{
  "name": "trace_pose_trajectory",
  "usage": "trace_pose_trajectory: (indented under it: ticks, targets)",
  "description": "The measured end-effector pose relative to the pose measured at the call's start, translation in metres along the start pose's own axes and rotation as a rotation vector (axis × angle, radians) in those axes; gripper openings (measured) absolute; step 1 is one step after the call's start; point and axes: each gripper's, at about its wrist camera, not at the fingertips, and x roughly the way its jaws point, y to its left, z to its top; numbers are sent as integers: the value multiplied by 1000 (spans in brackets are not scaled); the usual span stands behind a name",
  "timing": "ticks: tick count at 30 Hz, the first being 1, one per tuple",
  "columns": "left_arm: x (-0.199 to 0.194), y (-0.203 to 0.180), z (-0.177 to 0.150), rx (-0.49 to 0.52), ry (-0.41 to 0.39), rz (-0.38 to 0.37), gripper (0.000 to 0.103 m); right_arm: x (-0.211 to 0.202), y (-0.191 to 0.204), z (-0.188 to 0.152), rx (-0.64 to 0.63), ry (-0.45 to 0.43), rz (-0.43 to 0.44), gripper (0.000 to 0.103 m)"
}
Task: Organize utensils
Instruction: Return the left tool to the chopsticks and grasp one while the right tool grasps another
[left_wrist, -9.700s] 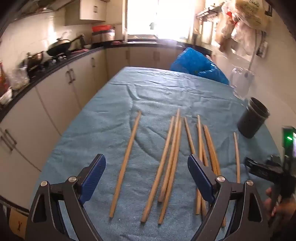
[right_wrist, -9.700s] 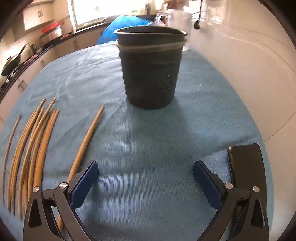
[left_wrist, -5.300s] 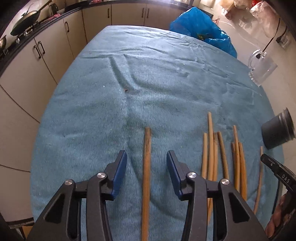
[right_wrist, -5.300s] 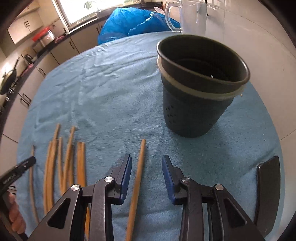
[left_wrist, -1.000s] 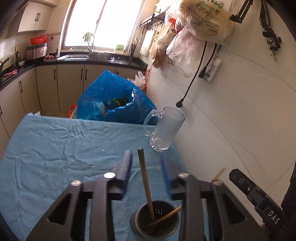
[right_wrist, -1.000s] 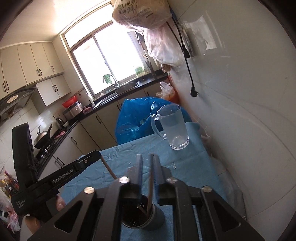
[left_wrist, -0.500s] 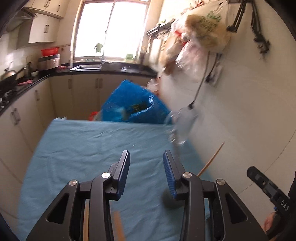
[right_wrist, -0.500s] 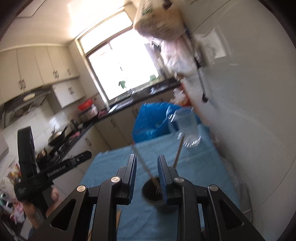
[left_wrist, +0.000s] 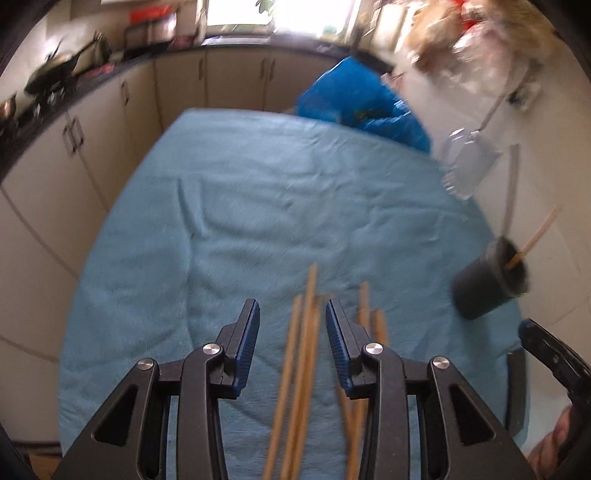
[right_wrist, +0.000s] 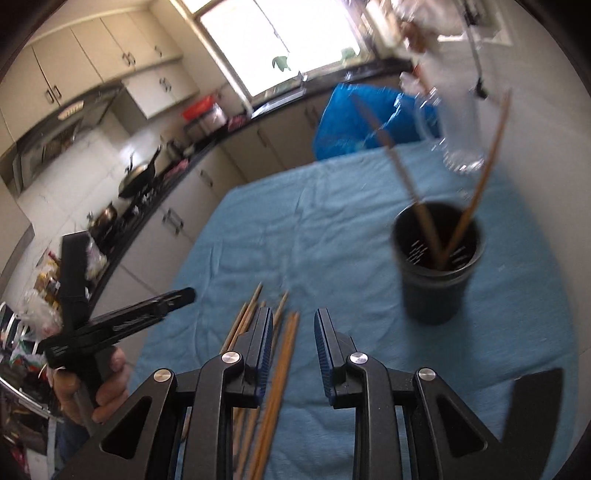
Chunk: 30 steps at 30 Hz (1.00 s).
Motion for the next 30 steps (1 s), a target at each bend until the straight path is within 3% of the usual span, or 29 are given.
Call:
trace_pose_trajectory:
  ticks: [7,9,11,15,18,20,30]
  targets:
    - [59,7,11,-22,99,-7,31,45,19,-1,-15,81,-49,25]
    - [69,0,17,6,107,-24,31,60,18,1,4,116,-60,25]
    - [78,-7,25,25,104,16,31,62,13,1,30,126,-63,25]
    - [94,-24,36,88,124,8,30,61,18,1,10,109,-84,25]
    - [109,-30,37,109,160,42,13,65,19,1,10,116,-97,25]
    - [107,-27,35,112,141,54,6,70,19,2,16,126,-96,25]
    - [94,25,23,1,132,-19,5,128,30,24,14,229,-95,25]
